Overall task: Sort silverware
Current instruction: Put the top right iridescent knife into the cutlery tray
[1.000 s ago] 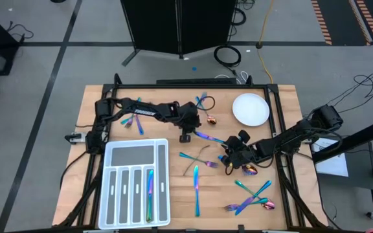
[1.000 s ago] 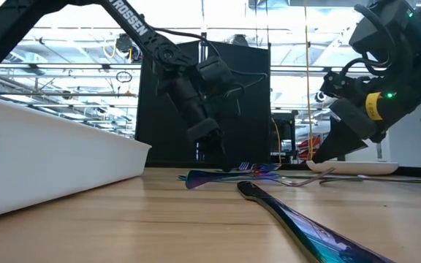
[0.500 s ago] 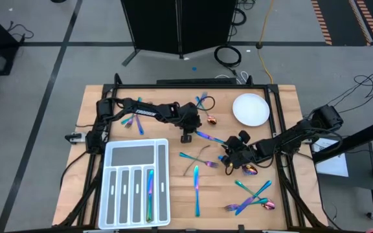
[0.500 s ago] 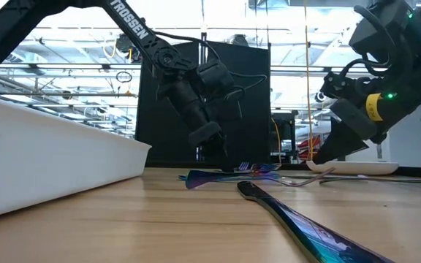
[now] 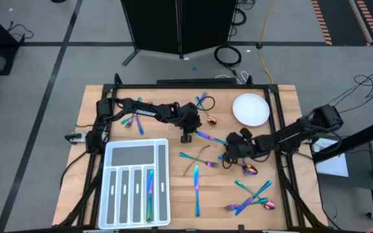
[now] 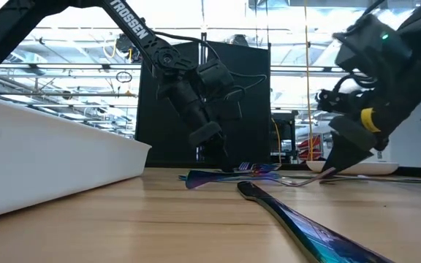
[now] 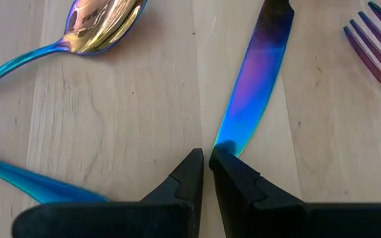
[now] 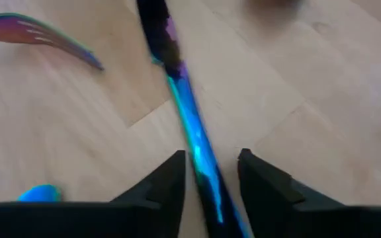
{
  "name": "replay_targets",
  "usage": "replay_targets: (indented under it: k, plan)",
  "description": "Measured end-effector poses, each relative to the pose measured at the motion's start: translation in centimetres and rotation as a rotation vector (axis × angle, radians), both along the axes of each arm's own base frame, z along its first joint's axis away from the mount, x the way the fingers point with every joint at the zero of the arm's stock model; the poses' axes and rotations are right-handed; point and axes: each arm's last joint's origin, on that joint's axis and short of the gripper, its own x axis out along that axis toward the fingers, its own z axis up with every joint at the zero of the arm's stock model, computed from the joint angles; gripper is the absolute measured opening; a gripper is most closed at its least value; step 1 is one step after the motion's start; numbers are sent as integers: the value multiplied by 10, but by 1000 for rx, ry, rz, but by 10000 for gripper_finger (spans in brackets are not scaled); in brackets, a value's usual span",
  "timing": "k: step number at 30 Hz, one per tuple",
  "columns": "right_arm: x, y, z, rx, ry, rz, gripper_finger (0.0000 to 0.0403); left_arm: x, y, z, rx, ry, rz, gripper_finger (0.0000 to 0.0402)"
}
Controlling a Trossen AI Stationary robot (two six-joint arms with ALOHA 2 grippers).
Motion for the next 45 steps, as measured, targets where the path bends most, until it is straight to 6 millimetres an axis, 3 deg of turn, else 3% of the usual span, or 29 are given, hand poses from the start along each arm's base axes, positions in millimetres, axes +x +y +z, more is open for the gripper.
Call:
replay_targets:
  k: [4, 8, 14, 19, 21, 25, 28, 35, 40, 45]
  plan:
    - [2, -6, 0, 18, 19, 30, 170, 0, 0, 0, 0, 0, 0, 40]
    - [2, -11, -1, 60, 47, 31, 173, 0, 0, 0, 0, -1, 0, 40]
    - [-6, -11, -10, 126, 54, -22, 104, 0, 0, 3, 2, -9, 0, 40]
    - [-10, -4, -13, 140, 29, -51, 22, -2, -1, 25, 19, -62, -4, 40]
    - [-10, -2, -13, 142, 10, -43, 11, -3, -2, 33, -4, -94, -25, 41]
    - [-9, -1, -13, 137, -16, -45, 23, 8, -12, 48, -19, -243, -118, 41]
    - [-8, -1, -13, 134, -30, -45, 24, 18, -32, 40, 20, -277, -214, 43]
    - [6, 3, -6, 153, -159, 64, 17, 39, -70, 50, 241, -460, -295, 82]
    - [13, 4, 3, 130, -252, 110, 15, 42, -76, 53, 258, -486, -287, 109]
    - [13, 4, 13, 110, -302, 118, 16, 39, -68, 50, 176, -452, -268, 114]
